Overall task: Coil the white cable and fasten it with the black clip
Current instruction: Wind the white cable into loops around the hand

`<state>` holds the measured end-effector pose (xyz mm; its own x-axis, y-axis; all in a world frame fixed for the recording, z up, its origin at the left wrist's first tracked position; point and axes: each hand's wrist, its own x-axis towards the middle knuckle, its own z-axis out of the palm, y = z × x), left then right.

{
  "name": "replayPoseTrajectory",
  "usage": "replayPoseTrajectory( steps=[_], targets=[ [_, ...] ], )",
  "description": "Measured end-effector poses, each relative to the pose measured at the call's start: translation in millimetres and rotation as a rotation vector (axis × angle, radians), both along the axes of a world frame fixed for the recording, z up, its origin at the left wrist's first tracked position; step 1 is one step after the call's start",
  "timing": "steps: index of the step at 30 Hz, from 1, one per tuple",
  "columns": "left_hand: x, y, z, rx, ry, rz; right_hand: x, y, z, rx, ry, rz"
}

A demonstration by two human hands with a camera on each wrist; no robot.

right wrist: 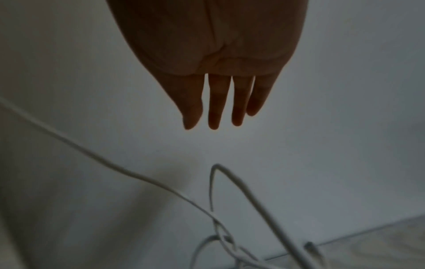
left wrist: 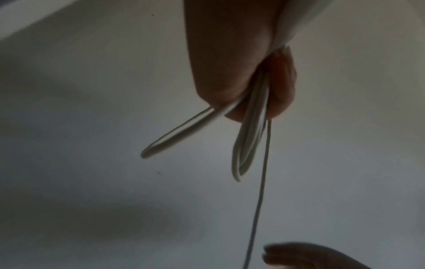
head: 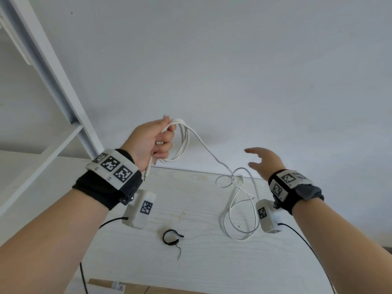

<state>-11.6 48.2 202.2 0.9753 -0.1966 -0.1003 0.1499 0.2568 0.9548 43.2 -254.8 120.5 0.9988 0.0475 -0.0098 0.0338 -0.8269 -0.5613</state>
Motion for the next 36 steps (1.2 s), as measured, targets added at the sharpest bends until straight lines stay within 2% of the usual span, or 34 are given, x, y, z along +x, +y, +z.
replayPoseTrajectory(
  steps=[4,7,13,17,24,28,33,36],
  targets=[
    [0.6,-20.2,5.5,-0.022,-0.009,-0.080,-15.5,49.8,10.0,0.169,-0.048,0.265],
    [3.2,-23.2,14.4,-0.103,0.000,-0.116,-22.7,75.4,5.7,0.309,0.055,0.362],
    [8.7,-0.4,28.6,-0.290,-0.013,-0.107,-28.4,73.2,-18.2,0.309,0.155,0.311],
    [9.4,5.8,25.5,-0.285,-0.028,-0.040,-29.7,70.9,-21.9,0.232,0.118,0.317],
    [7.9,-11.6,14.2,-0.312,-0.007,0.120,-34.4,78.1,-7.8,0.500,0.040,0.214],
    [7.6,-17.2,13.9,-0.311,-0.027,0.099,-37.9,82.4,1.6,0.362,0.049,0.136],
    [7.1,-25.6,13.9,-0.217,-0.077,0.084,-50.1,89.0,22.9,-0.004,0.207,0.379],
    [3.9,-31.0,12.2,-0.194,-0.062,0.091,-60.9,96.2,34.5,-0.099,0.249,0.479]
  ],
)
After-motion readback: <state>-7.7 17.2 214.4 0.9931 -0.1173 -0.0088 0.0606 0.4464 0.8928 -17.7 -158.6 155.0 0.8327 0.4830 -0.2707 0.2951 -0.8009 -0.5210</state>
